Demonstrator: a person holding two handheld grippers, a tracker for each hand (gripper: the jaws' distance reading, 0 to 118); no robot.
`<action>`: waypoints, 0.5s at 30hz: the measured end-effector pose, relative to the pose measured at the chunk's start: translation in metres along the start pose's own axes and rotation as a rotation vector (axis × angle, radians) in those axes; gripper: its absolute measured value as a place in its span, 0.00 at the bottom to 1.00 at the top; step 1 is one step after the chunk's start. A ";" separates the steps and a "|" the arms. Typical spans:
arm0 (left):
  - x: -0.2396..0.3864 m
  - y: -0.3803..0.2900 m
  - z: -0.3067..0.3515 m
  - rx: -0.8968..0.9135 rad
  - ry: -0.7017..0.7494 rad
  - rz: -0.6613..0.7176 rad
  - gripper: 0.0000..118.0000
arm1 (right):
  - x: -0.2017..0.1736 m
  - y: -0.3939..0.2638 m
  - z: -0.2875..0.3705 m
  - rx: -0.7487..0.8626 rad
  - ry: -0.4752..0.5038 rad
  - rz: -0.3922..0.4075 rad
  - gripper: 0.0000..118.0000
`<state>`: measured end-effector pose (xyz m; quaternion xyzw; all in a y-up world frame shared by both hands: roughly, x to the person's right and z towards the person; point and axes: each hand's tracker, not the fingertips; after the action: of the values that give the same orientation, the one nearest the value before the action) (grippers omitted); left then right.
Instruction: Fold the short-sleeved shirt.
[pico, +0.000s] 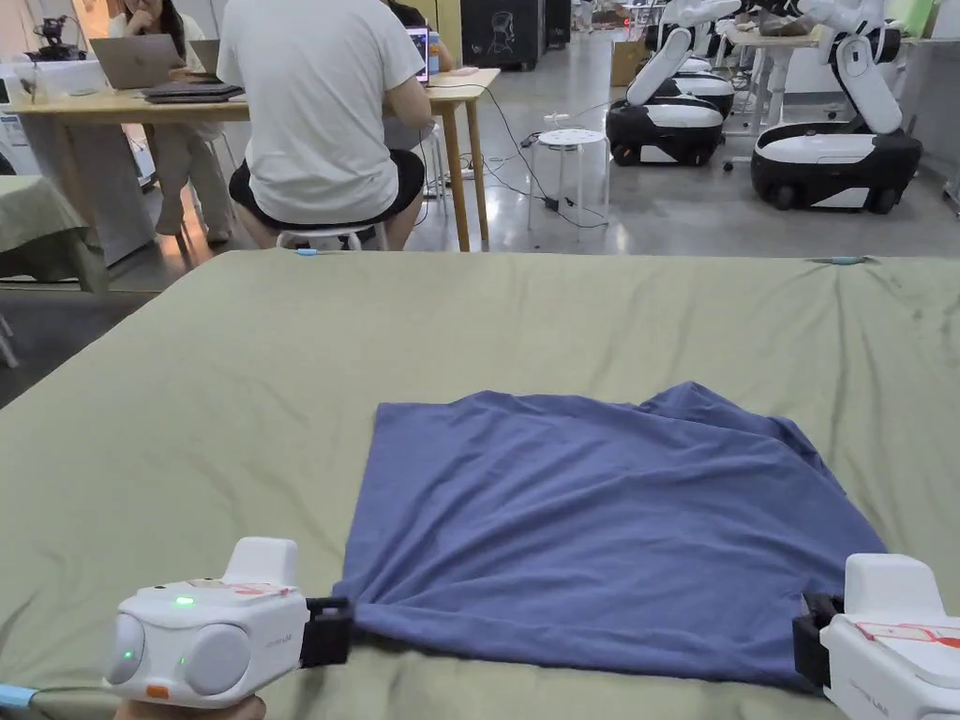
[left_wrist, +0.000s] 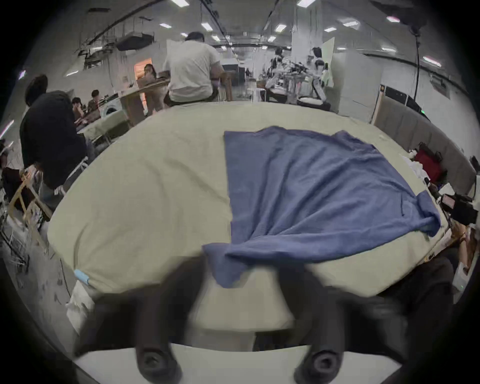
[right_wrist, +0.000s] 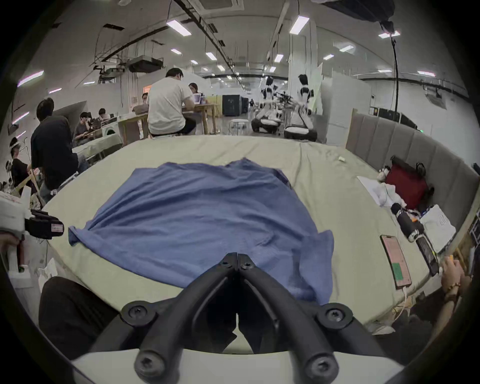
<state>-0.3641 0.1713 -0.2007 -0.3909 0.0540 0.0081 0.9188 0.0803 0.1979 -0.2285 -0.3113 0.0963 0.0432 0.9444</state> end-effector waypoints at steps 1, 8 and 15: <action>0.000 -0.001 -0.009 -0.004 0.022 -0.033 0.98 | 0.002 -0.002 -0.003 -0.006 -0.003 -0.001 0.00; -0.009 0.007 -0.058 -0.104 -0.077 -0.021 0.39 | 0.014 0.010 -0.015 -0.046 -0.028 0.009 0.00; 0.008 0.015 -0.042 -0.124 -0.041 -0.033 0.05 | 0.042 0.015 -0.025 -0.128 -0.052 0.002 0.00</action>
<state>-0.3606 0.1513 -0.2409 -0.4476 0.0282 0.0041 0.8938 0.1158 0.1963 -0.2658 -0.3700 0.0691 0.0581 0.9246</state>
